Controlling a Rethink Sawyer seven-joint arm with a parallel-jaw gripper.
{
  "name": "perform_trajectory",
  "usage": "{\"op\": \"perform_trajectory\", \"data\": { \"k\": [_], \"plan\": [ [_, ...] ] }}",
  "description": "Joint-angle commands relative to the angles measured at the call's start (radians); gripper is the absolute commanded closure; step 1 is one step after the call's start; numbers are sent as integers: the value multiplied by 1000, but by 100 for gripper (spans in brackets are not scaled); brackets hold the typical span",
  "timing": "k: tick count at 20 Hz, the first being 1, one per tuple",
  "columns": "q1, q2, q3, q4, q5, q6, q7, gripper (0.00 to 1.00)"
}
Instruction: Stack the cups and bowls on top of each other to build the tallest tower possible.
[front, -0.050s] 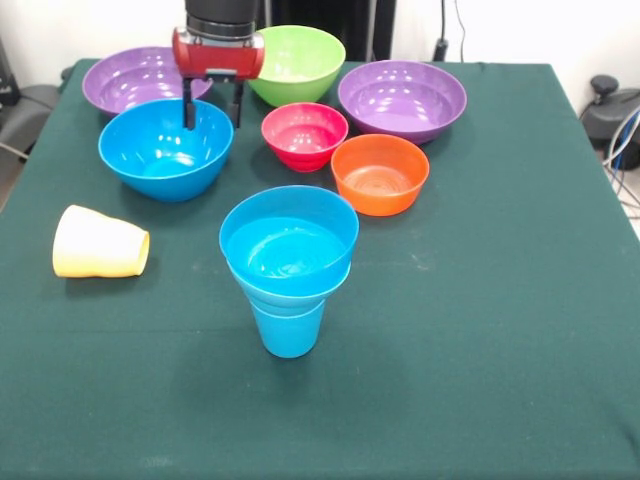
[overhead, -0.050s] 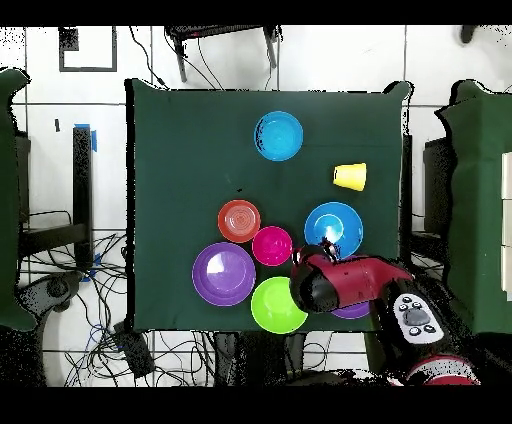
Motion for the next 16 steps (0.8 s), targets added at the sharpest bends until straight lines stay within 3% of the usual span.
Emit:
{"op": "perform_trajectory", "data": {
  "k": [1,16],
  "plan": [
    [-6,8,101,2,11,5,57,0],
    [-18,25,158,-2,15,3,52,0]
  ]
}}
